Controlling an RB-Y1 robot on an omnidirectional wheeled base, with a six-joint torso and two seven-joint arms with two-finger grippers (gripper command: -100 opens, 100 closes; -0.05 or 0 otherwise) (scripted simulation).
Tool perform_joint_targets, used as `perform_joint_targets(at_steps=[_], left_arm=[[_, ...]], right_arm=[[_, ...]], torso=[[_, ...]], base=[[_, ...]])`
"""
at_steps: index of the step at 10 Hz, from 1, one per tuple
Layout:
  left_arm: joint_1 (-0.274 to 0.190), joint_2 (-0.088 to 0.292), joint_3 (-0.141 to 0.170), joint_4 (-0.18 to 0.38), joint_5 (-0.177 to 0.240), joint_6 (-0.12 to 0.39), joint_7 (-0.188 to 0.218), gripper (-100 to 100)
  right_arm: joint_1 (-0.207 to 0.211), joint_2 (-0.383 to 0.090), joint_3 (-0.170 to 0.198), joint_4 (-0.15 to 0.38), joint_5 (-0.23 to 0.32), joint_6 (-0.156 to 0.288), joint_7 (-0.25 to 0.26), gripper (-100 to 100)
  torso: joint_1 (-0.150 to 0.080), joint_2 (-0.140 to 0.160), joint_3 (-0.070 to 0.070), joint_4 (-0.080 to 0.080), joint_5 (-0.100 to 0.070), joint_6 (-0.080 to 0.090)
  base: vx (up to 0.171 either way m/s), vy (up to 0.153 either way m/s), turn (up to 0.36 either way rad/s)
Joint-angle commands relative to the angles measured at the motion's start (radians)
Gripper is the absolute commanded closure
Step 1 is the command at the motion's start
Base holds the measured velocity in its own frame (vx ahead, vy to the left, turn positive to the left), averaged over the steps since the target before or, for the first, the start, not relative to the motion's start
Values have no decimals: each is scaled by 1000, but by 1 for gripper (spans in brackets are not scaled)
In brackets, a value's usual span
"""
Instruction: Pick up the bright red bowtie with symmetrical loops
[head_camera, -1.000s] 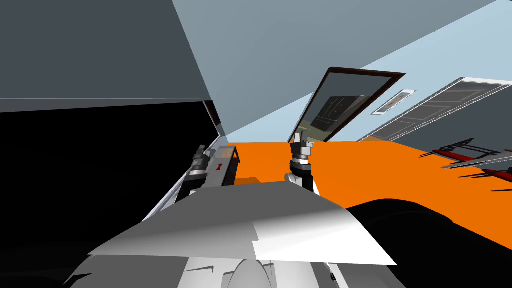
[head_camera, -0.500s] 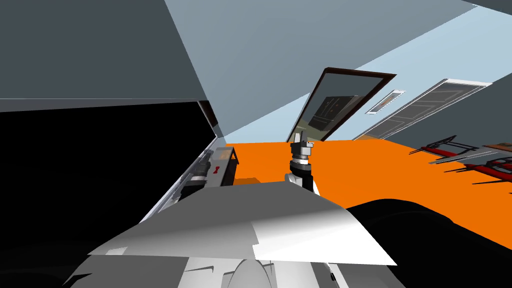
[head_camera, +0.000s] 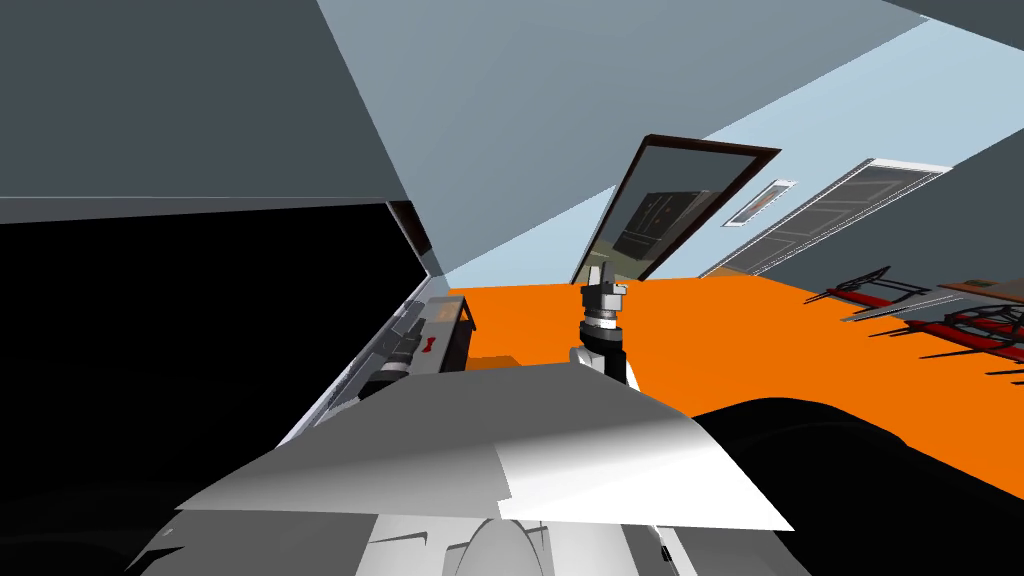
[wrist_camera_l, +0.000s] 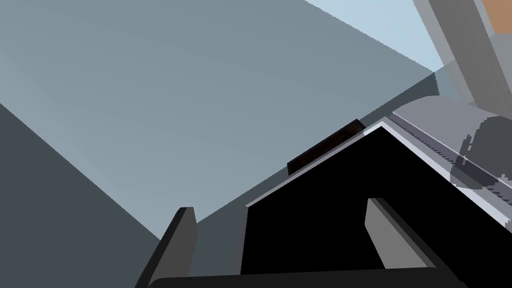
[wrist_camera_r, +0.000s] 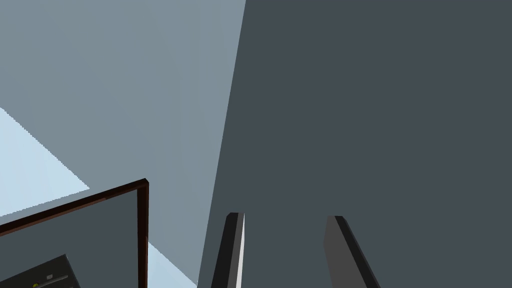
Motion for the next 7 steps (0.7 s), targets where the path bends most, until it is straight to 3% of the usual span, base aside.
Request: perform_joint_targets(at_steps=[1,2,7], left_arm=[[14,33,-2,50,-29,-11,-7,-100],[14,33,-2,70,-29,-11,-7,-100],[47,112,-19,207,-112,-30,-26,-100]], right_arm=[[0,0,0,0,0,0,0,0],[0,0,0,0,0,0,0,0],[0,0,0,0,0,0,0,0]], torso=[[0,0,0,0,0,0],[-1,-1,-1,0,0,0],[-1,-1,-1,0,0,0]], base=[[57,-12,-66],[49,-5,-35],[56,0,-60]])
